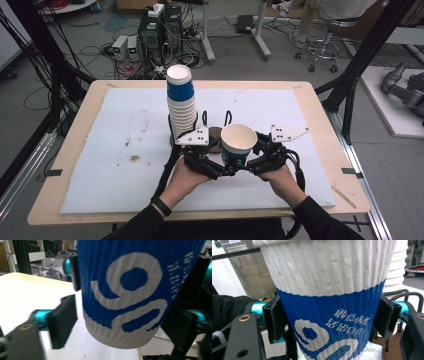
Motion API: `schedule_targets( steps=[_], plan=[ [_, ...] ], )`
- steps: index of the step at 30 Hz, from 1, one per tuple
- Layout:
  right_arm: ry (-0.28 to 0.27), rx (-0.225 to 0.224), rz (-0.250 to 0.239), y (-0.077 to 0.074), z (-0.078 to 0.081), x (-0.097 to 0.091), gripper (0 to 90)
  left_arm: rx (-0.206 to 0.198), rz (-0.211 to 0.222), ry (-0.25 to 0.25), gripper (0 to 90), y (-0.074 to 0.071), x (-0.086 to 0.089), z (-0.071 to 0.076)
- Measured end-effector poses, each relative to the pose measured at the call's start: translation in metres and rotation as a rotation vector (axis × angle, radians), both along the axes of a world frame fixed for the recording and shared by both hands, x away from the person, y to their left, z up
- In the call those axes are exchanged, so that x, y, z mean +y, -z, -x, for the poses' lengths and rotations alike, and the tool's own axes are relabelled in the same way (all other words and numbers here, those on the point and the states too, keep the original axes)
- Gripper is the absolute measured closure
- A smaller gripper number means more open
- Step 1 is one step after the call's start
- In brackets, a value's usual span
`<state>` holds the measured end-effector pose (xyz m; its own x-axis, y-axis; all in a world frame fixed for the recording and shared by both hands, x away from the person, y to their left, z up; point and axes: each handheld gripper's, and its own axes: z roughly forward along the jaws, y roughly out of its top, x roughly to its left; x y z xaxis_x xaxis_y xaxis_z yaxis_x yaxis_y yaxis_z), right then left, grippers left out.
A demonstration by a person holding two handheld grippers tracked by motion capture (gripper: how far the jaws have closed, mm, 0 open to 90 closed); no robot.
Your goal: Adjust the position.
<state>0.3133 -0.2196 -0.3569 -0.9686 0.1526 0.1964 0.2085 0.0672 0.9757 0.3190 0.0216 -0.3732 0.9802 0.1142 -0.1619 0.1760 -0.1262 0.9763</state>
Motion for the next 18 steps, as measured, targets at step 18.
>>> schedule_targets(
  steps=[18],
  plan=[
    [0.012, -0.013, 0.004, -0.0034, -0.0015, -0.0021, 17.3, -0.02, -0.045, 0.016, 29.6, 0.0015, 0.0001, -0.001]
  ],
)
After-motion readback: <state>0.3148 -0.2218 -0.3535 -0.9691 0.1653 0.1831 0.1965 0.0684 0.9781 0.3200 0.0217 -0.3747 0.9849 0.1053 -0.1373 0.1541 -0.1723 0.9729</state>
